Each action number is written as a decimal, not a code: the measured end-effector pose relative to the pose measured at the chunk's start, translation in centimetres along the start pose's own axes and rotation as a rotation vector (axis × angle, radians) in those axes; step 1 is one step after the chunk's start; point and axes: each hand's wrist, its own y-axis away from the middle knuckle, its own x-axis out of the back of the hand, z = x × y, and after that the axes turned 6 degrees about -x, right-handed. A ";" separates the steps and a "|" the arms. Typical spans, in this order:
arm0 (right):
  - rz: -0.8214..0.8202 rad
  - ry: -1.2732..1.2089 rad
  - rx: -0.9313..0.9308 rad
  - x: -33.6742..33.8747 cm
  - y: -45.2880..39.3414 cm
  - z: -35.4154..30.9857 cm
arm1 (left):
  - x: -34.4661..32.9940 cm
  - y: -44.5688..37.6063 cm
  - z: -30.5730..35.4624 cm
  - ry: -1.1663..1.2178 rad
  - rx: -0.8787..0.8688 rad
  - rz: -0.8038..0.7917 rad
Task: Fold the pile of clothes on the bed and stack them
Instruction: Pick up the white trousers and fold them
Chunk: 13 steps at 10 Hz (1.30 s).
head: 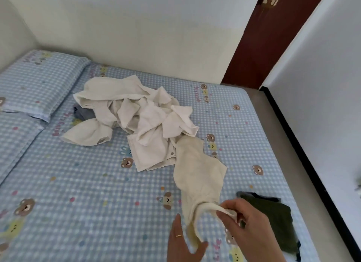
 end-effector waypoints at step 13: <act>0.350 -0.238 0.168 9.7 -4.7 -5.9 | 19.3 4.2 25.6 -0.050 -0.418 0.772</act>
